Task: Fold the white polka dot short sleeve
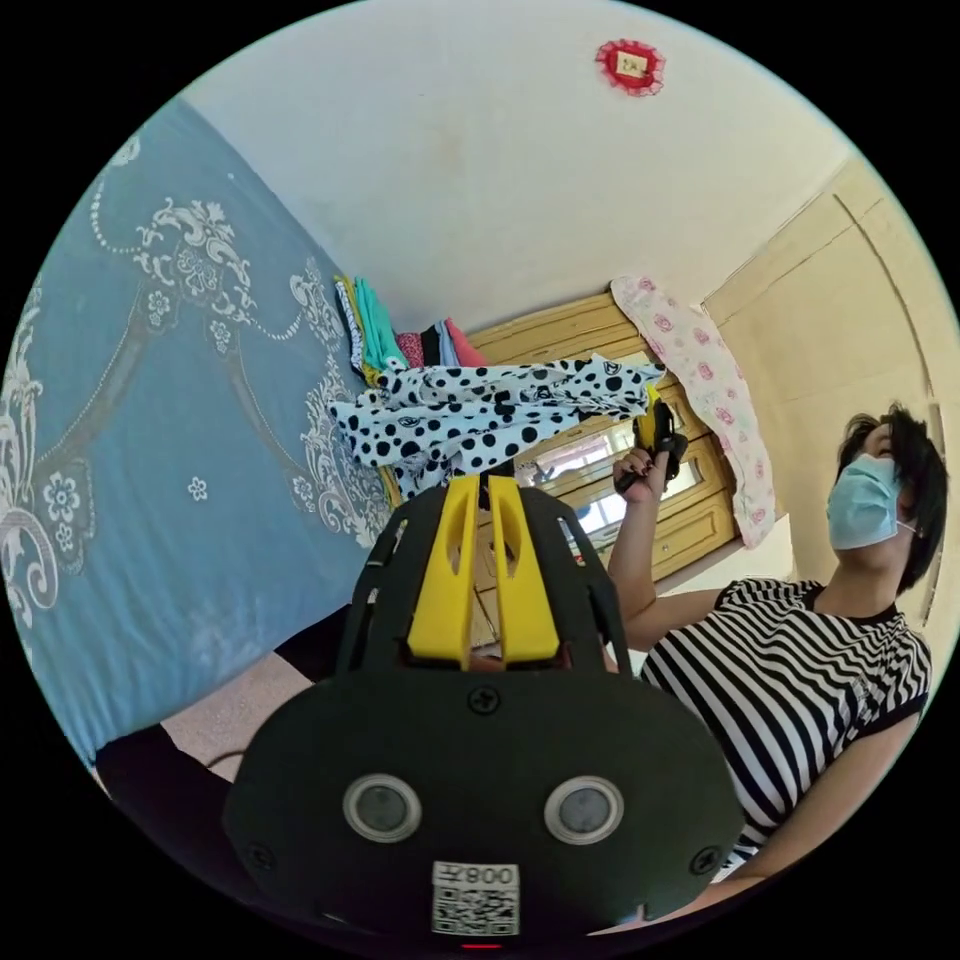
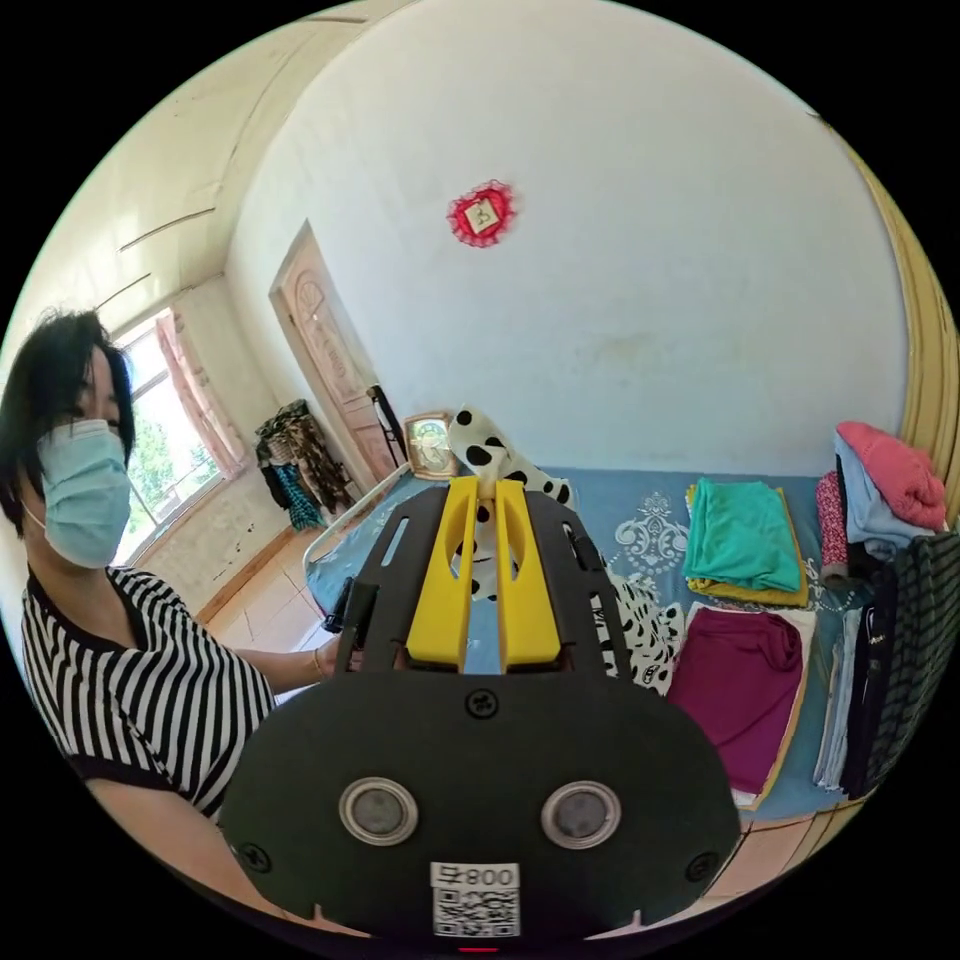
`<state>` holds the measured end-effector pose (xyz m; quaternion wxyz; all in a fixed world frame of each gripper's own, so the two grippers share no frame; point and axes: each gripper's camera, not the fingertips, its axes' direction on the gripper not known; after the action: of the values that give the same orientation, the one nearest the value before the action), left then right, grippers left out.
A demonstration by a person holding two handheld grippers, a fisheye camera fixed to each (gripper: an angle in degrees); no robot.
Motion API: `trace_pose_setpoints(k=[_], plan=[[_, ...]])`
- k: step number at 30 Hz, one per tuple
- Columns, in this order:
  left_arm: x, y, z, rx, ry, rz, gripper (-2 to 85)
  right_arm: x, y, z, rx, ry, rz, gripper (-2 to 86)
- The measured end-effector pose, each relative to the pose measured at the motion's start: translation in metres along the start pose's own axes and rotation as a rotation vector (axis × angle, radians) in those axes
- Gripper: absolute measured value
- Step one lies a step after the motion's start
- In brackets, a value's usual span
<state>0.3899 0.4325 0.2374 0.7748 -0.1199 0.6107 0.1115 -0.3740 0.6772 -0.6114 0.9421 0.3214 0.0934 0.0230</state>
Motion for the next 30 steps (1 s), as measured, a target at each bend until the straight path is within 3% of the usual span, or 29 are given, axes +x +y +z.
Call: trace_pose_setpoints(k=[6,16,20,30], plan=[[0.080,0.005,-0.012,0.010,-0.116,0.107,6.9,-0.064,0.009,-0.017,-0.007,-0.081,-0.044,2.6],[0.156,0.059,0.054,-0.138,-0.141,0.007,12.6,-0.146,0.022,-0.020,-0.048,-0.173,-0.103,2.3],[0.222,0.063,0.094,-0.223,-0.234,0.120,13.6,-0.176,0.027,-0.025,-0.065,-0.169,-0.134,2.2],[0.381,0.057,0.147,-0.226,-0.544,0.421,14.2,-0.205,0.048,-0.050,-0.034,-0.169,-0.128,2.2]])
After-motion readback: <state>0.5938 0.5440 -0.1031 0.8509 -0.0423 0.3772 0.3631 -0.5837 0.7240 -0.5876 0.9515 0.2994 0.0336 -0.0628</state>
